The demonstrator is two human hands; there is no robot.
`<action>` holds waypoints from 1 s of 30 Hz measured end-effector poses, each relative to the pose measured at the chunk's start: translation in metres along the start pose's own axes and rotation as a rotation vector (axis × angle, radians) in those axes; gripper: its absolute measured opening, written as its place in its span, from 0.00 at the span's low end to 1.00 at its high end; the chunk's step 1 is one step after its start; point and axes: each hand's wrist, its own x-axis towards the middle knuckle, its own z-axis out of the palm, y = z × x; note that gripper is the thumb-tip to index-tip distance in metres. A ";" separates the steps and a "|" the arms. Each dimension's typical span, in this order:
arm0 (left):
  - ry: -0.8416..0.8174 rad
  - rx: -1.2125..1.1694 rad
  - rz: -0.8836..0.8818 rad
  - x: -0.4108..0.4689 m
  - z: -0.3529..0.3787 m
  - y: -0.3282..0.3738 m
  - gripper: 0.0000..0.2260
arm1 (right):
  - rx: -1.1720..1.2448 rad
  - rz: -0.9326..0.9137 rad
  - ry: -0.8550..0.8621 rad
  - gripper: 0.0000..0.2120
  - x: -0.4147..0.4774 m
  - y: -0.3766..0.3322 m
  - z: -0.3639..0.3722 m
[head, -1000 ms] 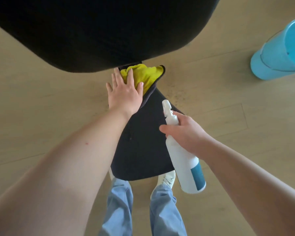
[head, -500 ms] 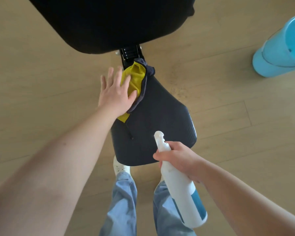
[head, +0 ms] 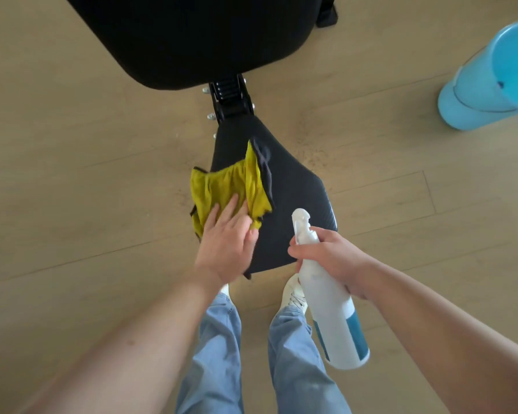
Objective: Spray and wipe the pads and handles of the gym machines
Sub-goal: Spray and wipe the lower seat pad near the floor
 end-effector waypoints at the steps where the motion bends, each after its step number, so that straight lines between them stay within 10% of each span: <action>1: -0.029 -0.021 0.002 -0.021 0.003 0.010 0.15 | -0.004 0.001 0.009 0.14 -0.002 -0.003 -0.001; 6: -0.087 -0.173 0.064 -0.058 -0.009 0.017 0.14 | -0.039 -0.020 0.022 0.13 0.002 -0.014 -0.002; 12: -0.317 0.290 0.042 -0.002 0.009 0.025 0.27 | -0.015 -0.059 0.074 0.07 0.020 -0.019 -0.004; 30: -0.165 0.066 -0.382 0.196 -0.038 -0.004 0.24 | 0.096 -0.057 0.140 0.10 0.043 -0.023 -0.018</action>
